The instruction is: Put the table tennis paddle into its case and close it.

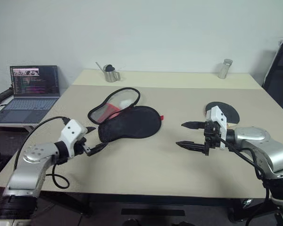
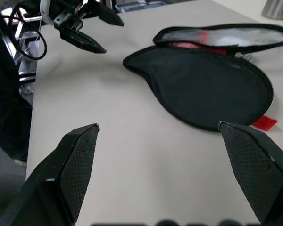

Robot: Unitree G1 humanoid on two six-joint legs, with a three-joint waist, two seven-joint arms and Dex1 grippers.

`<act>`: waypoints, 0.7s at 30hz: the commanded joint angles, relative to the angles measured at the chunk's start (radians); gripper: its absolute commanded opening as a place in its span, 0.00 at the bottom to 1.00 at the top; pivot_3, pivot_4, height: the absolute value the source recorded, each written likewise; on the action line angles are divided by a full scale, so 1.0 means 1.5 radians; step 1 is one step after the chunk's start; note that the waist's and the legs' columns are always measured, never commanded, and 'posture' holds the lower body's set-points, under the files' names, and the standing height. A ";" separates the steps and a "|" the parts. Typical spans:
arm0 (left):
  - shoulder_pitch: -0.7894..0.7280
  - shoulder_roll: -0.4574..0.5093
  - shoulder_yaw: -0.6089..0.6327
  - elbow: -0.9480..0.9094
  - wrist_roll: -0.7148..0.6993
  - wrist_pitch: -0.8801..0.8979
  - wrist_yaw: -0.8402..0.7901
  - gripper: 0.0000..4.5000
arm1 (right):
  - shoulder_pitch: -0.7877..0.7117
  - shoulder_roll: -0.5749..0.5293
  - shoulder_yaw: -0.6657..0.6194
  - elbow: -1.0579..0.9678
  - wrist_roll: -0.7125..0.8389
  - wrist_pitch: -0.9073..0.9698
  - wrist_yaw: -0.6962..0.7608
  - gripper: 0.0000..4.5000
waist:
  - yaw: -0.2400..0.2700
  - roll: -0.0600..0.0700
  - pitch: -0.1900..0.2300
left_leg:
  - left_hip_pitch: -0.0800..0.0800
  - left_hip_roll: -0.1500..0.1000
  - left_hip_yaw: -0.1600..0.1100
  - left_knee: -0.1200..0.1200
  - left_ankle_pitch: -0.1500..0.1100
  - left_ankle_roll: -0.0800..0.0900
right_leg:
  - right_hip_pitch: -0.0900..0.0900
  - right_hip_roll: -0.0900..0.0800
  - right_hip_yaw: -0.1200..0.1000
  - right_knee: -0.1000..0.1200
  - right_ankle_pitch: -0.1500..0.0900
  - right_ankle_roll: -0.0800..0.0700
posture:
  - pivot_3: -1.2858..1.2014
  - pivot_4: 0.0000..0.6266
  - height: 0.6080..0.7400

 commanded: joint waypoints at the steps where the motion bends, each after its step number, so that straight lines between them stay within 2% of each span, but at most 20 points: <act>1: -0.103 -0.010 -0.047 0.139 0.046 -0.079 -0.046 1.00 | 0.001 0.013 -0.020 -0.042 0.024 0.002 -0.020 0.99 | 0.002 0.000 0.000 | 0.000 0.000 0.000 0.000 0.000 0.000 | 0.000 0.000 0.000 0.000 0.000 0.000 | 0.52 0.24 1.00; 5: -0.195 -0.029 -0.098 0.285 0.090 -0.149 -0.104 1.00 | 0.005 0.020 -0.018 -0.051 0.024 -0.001 -0.029 0.99 | -0.001 -0.001 0.000 | -0.001 -0.001 0.002 0.000 0.000 0.000 | 0.000 0.001 0.000 0.000 0.001 0.001 | 0.52 0.24 1.00; 11: -0.258 -0.023 -0.143 0.402 0.140 -0.246 -0.174 1.00 | 0.022 0.013 -0.024 -0.100 0.064 0.025 -0.024 0.99 | -0.007 -0.001 0.000 | -0.001 0.000 0.004 0.000 -0.001 0.001 | -0.001 0.001 0.000 -0.001 0.001 0.001 | 0.52 0.24 1.00; 21: -0.312 -0.042 -0.170 0.514 0.211 -0.349 -0.148 1.00 | 0.028 0.020 -0.021 -0.121 0.066 0.024 -0.046 0.99 | -0.005 -0.001 0.000 | -0.001 0.000 0.003 0.001 -0.001 0.001 | 0.000 0.001 0.000 0.000 0.001 0.001 | 0.52 0.24 1.00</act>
